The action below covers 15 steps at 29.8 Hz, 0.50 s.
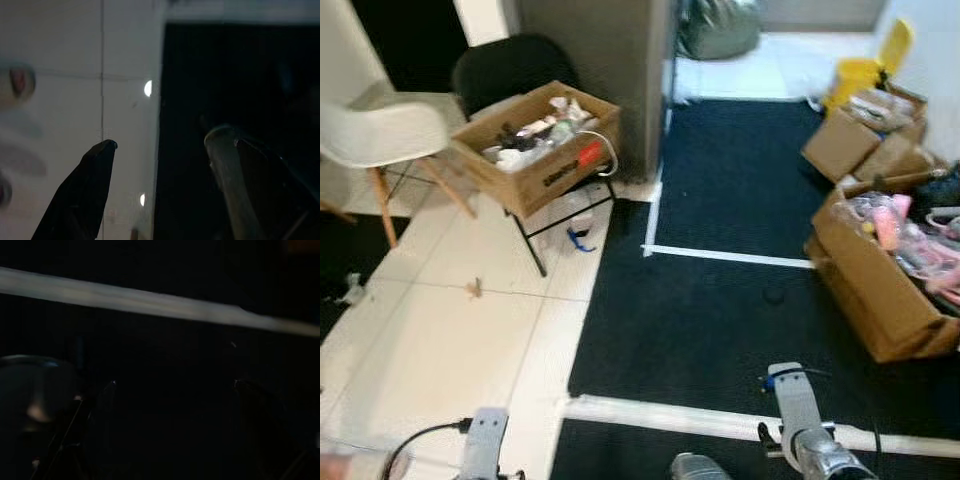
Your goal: Picking trash to rubbish bin
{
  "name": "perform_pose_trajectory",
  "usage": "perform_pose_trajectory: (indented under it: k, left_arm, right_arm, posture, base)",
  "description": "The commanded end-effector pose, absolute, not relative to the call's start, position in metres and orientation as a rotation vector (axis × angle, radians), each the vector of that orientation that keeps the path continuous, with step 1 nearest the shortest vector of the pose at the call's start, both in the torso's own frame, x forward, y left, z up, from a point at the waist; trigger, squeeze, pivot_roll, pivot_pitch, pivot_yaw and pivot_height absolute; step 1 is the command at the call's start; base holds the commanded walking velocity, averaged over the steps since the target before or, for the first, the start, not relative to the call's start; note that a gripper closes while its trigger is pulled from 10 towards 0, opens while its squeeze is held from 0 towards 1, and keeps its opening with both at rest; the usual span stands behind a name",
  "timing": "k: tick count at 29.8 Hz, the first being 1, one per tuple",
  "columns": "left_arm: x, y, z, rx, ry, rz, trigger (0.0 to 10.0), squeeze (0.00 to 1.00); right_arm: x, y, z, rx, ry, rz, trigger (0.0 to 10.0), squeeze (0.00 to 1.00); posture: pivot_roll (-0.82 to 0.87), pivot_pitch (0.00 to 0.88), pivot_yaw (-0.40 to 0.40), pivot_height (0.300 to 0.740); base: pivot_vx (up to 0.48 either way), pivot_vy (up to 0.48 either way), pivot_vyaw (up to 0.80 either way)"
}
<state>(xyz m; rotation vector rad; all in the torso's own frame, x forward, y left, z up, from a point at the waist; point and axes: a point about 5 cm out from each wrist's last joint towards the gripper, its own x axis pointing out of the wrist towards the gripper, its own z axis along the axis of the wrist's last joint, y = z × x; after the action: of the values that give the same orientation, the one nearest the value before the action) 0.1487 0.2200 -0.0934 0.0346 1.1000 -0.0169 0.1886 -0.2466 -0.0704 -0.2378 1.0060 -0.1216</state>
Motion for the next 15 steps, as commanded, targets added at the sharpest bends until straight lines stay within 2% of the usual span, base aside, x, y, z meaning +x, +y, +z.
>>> perform_pose_trajectory:
  k: [1,15]
  left_arm:
    - [0.1395,0.2212,-0.0966,0.025,1.13,-0.009,10.0,0.0]
    - [0.1403,0.2188,-0.0968,0.026,1.135,-0.025,10.0,0.0]
  right_arm:
    - [0.1831,-0.2414,-0.0749,-0.236,1.037,-0.105,10.0,0.0]
    - [0.1839,-0.2427,-0.0742,-0.277,1.05,-0.076,10.0,0.0]
  posture:
    - [-0.06,0.0,0.033,0.74]
    - [-0.06,0.0,0.03,0.74]
  base:
    - [0.0,0.0,-0.8]
    - [0.0,0.0,-0.8]
